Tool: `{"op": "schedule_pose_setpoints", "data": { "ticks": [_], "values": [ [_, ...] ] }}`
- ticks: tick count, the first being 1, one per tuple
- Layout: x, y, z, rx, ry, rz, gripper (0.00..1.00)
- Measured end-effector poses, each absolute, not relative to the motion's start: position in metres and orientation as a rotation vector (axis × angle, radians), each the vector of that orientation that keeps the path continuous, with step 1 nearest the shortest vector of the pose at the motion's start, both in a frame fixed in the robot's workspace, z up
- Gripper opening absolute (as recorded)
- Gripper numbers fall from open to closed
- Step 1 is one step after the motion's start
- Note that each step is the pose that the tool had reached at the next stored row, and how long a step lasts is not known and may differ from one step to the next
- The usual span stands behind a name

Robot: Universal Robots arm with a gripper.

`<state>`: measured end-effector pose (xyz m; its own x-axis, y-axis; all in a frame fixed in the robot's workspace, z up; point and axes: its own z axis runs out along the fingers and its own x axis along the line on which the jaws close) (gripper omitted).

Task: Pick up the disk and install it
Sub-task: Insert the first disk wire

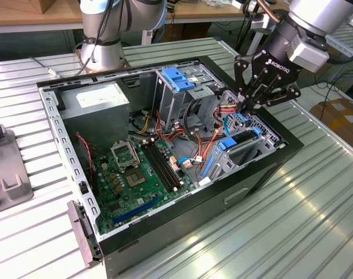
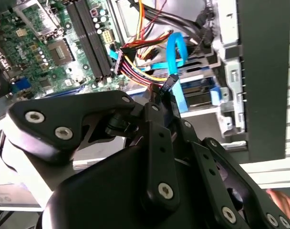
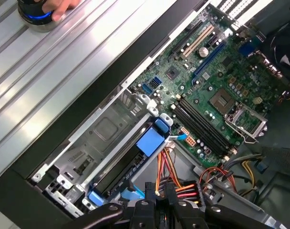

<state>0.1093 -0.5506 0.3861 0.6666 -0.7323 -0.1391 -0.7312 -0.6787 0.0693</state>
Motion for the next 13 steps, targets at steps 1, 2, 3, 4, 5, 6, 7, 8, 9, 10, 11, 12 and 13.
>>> {"op": "schedule_pose_setpoints", "data": {
  "ticks": [1, 2, 3, 4, 5, 6, 7, 8, 9, 10, 11, 12, 13],
  "values": [
    [0.1068, -0.5506, 0.3862, 2.861, -1.256, -0.244, 0.2],
    [0.1053, -0.5507, 0.3861, 2.861, -1.256, -0.244, 0.2],
    [0.1052, -0.5507, 0.3861, 2.861, -1.256, -0.244, 0.2],
    [0.1052, -0.5507, 0.3861, 2.861, -1.256, -0.244, 0.2],
    [0.105, -0.5507, 0.3861, 2.861, -1.256, -0.244, 0.2],
    [0.105, -0.5507, 0.3861, 2.861, -1.256, -0.244, 0.21],
    [0.1049, -0.5507, 0.3862, 2.861, -1.256, -0.244, 0.27],
    [0.1049, -0.5507, 0.3862, 2.861, -1.256, -0.244, 0.27],
    [0.1048, -0.5507, 0.3861, 2.861, -1.256, -0.244, 0.34],
    [0.1048, -0.5507, 0.3861, 2.861, -1.256, -0.244, 0.34],
    [0.1047, -0.5507, 0.3861, 2.861, -1.256, -0.244, 0.34],
    [0.1053, -0.5506, 0.3862, 2.861, -1.257, -0.244, 0.34],
    [0.1077, -0.5507, 0.3862, 2.86, -1.258, -0.244, 0.34]
  ]
}}
